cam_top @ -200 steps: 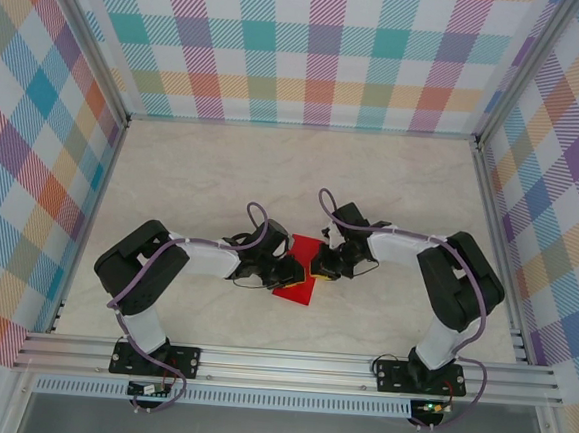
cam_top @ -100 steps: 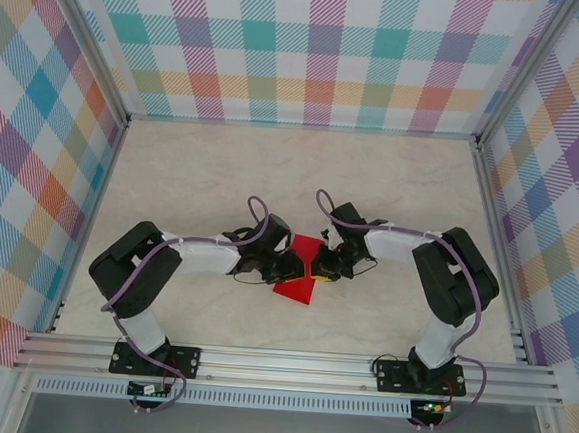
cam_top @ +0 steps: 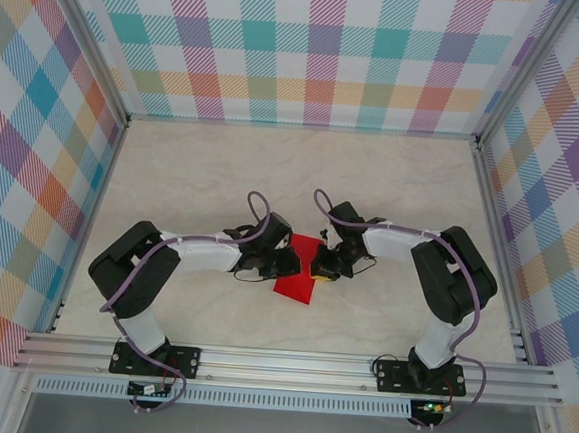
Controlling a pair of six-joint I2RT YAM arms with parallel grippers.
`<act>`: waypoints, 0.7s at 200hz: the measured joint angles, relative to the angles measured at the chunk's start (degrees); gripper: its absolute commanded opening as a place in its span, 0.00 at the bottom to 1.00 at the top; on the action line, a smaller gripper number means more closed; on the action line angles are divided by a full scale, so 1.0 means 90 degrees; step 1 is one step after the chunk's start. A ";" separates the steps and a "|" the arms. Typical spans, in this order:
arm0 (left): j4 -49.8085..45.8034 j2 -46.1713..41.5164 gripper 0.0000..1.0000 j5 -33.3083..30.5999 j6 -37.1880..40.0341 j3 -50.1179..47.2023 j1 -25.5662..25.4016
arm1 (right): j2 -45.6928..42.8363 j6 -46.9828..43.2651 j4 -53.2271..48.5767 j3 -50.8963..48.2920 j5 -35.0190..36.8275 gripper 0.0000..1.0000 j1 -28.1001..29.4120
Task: Fold a paper plane with a square sheet of paper (pick it up from the middle)
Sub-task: Fold the triangle a second time at the center of the table.
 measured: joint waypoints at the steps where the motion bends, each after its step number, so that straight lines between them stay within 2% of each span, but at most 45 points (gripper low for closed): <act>1: -0.0007 0.0010 0.17 -0.0010 0.0000 0.0000 0.0000 | 0.0000 0.0000 -0.0002 0.0000 0.0000 0.09 0.0000; 140: -0.0299 -0.0092 0.16 -0.0605 0.0049 0.0063 -0.0010 | 0.0002 -0.0039 -0.0010 0.0007 0.0012 0.09 0.0005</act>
